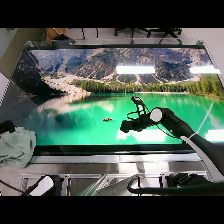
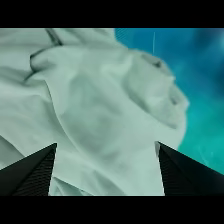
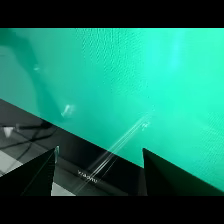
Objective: Fold the shirts.
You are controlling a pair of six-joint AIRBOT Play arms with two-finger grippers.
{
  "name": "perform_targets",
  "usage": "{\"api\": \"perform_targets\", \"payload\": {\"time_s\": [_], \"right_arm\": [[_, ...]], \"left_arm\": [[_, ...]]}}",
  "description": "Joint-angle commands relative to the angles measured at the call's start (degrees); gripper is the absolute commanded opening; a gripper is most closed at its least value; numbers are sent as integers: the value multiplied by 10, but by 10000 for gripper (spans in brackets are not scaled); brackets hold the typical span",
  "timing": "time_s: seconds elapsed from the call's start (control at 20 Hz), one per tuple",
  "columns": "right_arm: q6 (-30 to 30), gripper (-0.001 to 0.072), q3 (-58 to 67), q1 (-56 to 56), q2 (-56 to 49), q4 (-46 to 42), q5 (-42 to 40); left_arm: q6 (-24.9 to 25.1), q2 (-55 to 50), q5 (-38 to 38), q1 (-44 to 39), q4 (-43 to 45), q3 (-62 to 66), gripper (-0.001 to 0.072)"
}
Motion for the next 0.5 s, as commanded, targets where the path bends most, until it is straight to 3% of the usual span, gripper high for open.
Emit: {"api": "perform_targets", "payload": {"time_s": [0.0,0.45], "right_arm": [[0,596,0,0,-16,0,-6],[0,597,0,0,-15,14,-5]], "left_arm": [[-1,-86,8,30,7,-4,698],[0,-180,32,30,5,10,705]]}}
